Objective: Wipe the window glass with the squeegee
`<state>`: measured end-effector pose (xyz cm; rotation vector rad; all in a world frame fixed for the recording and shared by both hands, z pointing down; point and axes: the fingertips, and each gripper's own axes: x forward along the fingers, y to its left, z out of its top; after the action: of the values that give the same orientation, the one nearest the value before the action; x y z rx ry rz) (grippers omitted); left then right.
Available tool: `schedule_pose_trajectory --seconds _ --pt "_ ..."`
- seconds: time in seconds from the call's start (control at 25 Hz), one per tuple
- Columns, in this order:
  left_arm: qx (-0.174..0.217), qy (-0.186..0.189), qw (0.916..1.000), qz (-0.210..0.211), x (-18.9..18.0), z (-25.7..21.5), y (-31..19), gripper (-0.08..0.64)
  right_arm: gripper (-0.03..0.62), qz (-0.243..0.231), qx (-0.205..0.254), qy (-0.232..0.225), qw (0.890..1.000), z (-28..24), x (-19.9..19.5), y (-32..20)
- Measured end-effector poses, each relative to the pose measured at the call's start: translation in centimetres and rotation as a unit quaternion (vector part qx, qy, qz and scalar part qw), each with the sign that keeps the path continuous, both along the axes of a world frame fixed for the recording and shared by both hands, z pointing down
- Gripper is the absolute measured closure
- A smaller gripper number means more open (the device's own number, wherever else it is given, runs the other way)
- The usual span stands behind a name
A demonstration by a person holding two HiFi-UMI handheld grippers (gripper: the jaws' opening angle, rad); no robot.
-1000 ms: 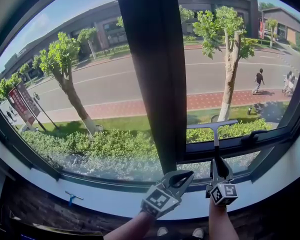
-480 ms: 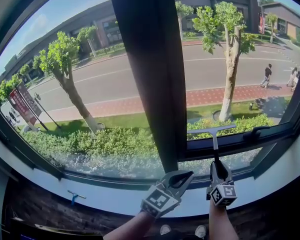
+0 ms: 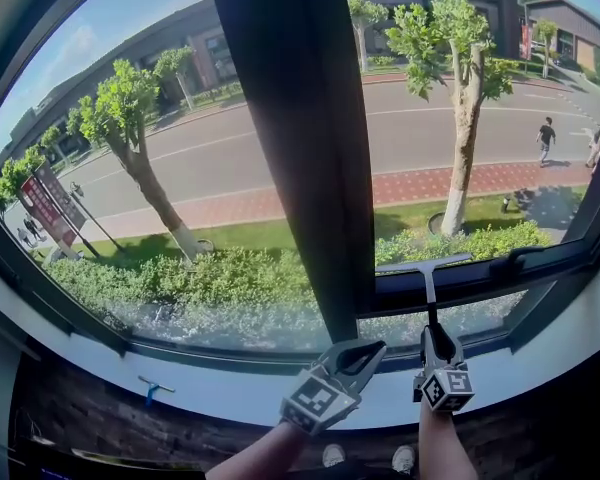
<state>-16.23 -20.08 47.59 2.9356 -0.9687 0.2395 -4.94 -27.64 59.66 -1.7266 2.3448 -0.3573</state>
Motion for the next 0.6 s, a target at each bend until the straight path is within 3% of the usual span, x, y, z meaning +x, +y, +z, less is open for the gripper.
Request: schedule_pose_trajectory --seconds 0.28,0.6 --pt "-0.002 0.001 1.0 -0.007 -0.2 0.3 -0.3 0.557 0.494 -0.005 -0.005 -0.002 1.0 1.0 0.0 0.0" --pt "-0.006 -0.001 1.0 -0.007 -0.1 0.7 -0.3 0.557 0.493 -0.012 -0.051 -0.018 0.998 3.9 0.2 0.2"
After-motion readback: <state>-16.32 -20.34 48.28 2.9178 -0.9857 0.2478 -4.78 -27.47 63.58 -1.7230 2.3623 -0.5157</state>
